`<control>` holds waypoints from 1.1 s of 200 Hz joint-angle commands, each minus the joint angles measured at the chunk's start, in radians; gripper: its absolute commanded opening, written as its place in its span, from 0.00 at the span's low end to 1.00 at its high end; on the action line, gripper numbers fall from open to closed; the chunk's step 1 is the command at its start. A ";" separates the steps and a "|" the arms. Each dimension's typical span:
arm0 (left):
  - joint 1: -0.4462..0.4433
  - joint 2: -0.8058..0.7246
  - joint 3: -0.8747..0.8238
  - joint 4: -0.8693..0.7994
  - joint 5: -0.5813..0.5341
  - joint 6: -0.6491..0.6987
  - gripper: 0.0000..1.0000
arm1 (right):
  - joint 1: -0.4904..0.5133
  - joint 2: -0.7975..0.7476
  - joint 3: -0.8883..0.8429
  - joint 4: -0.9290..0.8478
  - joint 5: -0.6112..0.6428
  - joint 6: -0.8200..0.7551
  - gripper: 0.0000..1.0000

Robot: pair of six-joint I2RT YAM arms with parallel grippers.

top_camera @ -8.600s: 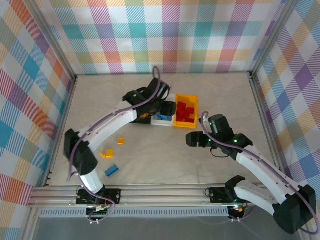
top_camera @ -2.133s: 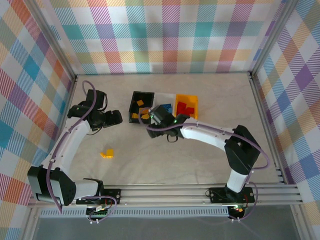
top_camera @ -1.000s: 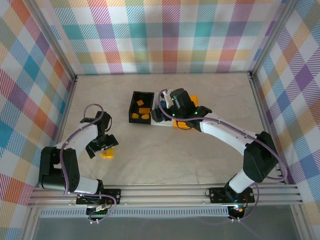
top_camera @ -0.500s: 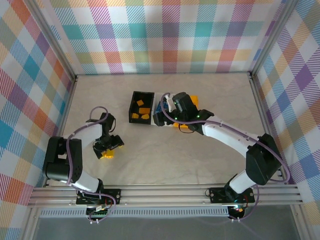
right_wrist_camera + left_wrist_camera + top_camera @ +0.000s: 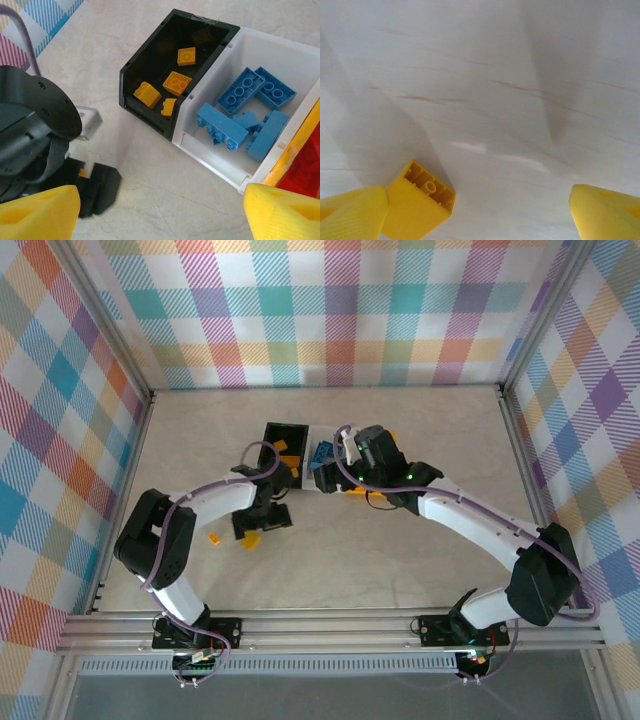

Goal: Sort the legos into containers by color

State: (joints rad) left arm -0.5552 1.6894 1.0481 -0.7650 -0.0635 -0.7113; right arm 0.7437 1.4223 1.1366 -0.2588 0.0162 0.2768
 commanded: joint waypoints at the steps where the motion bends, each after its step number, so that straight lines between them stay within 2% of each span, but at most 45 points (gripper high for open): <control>1: -0.003 -0.037 0.021 0.031 0.084 0.000 0.94 | 0.023 -0.017 -0.015 -0.030 0.021 0.015 0.85; 37: 0.018 -0.115 0.003 -0.018 0.049 0.046 0.94 | 0.058 -0.007 -0.015 -0.031 0.031 0.027 0.85; 76: 0.020 -0.116 -0.030 -0.018 0.052 0.073 0.92 | 0.080 -0.005 -0.014 -0.043 0.031 0.036 0.85; 126: 0.028 -0.059 -0.051 0.011 0.028 0.116 0.82 | 0.099 -0.027 -0.021 -0.057 0.049 0.045 0.84; 148: 0.034 -0.032 -0.052 0.029 0.045 0.129 0.74 | 0.103 -0.047 -0.033 -0.067 0.069 0.049 0.84; 204: 0.041 0.001 -0.090 0.057 0.060 0.148 0.64 | 0.103 -0.071 -0.055 -0.069 0.091 0.059 0.84; 220: 0.042 0.007 -0.091 0.064 0.064 0.148 0.58 | 0.103 -0.072 -0.052 -0.070 0.093 0.062 0.84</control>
State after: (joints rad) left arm -0.5266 1.6806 0.9688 -0.7185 -0.0185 -0.5747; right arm 0.8413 1.3720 1.0901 -0.3168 0.0956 0.3233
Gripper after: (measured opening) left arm 0.612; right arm 0.840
